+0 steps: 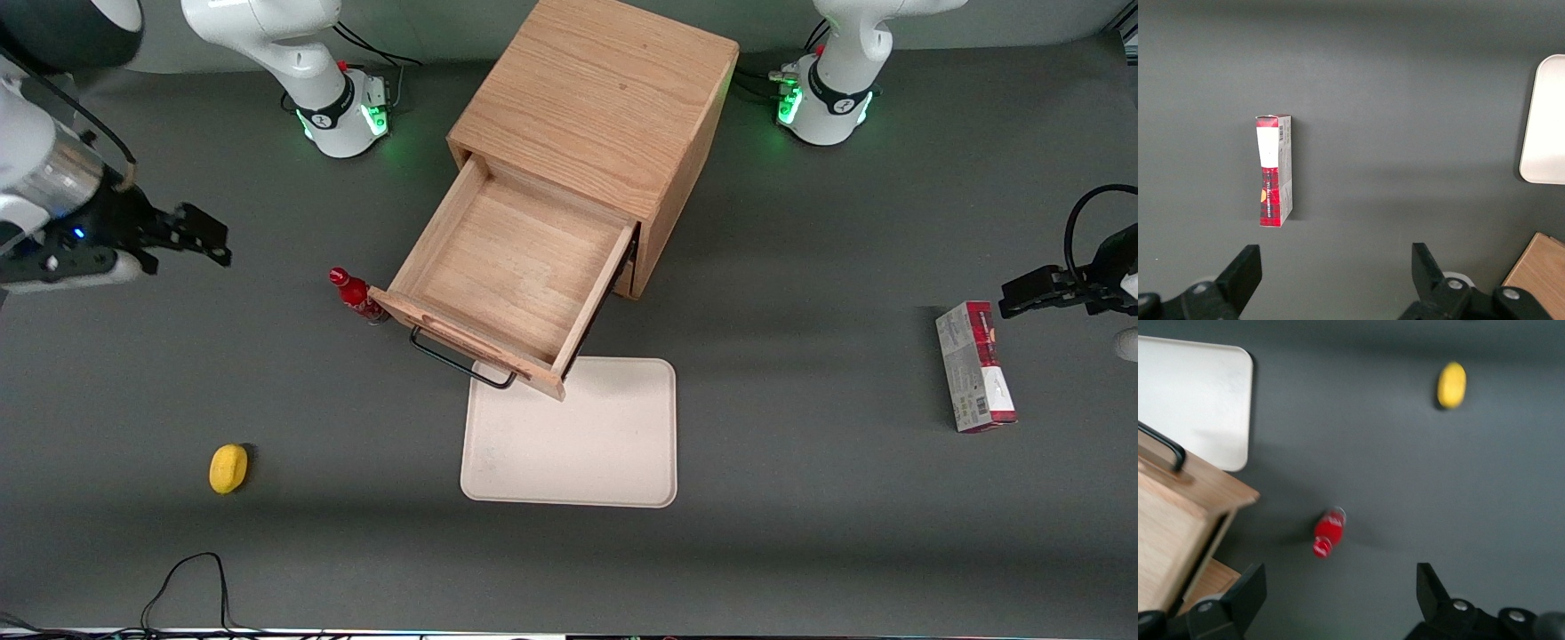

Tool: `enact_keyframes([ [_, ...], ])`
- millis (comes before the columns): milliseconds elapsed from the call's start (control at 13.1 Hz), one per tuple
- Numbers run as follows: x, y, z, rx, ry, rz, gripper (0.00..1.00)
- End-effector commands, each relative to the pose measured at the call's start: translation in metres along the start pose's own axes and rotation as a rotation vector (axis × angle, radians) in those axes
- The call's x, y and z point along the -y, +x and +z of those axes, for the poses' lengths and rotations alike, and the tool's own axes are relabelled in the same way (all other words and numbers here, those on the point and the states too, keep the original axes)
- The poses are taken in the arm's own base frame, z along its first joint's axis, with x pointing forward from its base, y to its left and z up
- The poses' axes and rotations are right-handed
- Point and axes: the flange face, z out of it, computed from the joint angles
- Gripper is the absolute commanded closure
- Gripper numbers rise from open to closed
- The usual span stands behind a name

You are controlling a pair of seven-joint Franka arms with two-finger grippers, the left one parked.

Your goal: Open upper drawer

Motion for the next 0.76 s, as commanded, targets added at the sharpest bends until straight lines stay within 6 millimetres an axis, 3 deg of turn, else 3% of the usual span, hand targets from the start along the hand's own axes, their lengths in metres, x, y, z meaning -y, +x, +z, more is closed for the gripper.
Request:
enact_keyframes([
  [0, -0.007, -0.035, -0.003, -0.004, 0.012, 0.06, 0.0],
  [457, -0.007, 0.0, 0.001, 0.056, -0.01, 0.064, 0.0],
  [685, -0.008, 0.004, 0.0, 0.059, -0.012, 0.065, 0.0],
])
